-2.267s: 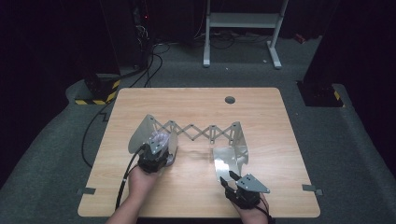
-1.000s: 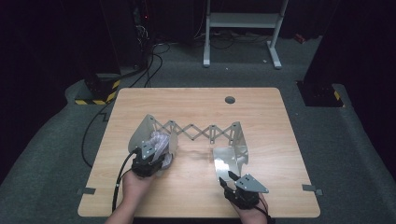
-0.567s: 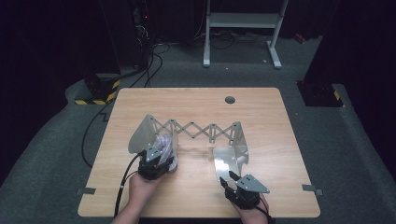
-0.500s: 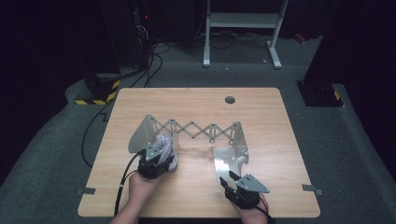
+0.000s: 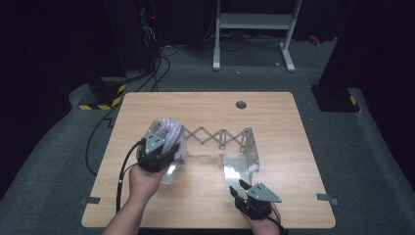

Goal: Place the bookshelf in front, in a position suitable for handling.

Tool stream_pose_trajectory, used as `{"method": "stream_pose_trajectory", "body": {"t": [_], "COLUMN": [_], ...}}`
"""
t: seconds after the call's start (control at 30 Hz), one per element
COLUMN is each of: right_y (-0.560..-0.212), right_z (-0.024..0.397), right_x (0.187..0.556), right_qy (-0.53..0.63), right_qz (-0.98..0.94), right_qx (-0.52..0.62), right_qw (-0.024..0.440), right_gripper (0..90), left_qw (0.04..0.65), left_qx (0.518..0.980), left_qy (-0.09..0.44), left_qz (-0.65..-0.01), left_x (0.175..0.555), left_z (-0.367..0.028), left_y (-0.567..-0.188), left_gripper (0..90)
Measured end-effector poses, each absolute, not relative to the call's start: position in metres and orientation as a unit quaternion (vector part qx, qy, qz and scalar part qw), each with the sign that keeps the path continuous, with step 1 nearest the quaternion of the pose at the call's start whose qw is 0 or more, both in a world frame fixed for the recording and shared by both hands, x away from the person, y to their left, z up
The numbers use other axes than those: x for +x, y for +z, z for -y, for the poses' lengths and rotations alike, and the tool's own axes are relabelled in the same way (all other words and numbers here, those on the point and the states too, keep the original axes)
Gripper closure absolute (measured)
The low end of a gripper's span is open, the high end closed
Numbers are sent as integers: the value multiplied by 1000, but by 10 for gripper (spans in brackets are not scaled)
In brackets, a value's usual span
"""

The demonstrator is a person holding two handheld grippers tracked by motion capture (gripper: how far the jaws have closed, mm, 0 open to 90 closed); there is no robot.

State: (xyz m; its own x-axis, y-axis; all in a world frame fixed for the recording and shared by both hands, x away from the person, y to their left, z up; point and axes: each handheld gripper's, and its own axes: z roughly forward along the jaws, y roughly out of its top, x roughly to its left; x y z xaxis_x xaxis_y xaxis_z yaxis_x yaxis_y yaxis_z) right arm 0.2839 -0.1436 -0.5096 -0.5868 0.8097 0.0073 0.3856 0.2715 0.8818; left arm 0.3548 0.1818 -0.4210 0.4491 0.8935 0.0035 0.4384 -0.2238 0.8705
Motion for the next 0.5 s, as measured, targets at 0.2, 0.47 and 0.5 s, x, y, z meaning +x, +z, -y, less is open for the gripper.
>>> {"method": "stream_pose_trajectory", "body": {"t": [0.2,0.47,0.5], "right_y": [-509,-509,-509], "right_z": [145,144,145], "right_x": [284,284,284], "right_qy": [460,460,460], "right_qz": [-762,-762,-762], "right_qx": [392,391,392], "right_qw": [233,233,233], "right_gripper": [558,558,558], "left_qw": [409,392,398], "left_qx": [743,750,747], "left_qy": [225,200,204], "left_qz": [-479,-494,-492], "left_x": [354,353,352], "left_z": [-181,-181,-182], "left_y": [-471,-503,-496], "left_gripper": [662,662,662]}}
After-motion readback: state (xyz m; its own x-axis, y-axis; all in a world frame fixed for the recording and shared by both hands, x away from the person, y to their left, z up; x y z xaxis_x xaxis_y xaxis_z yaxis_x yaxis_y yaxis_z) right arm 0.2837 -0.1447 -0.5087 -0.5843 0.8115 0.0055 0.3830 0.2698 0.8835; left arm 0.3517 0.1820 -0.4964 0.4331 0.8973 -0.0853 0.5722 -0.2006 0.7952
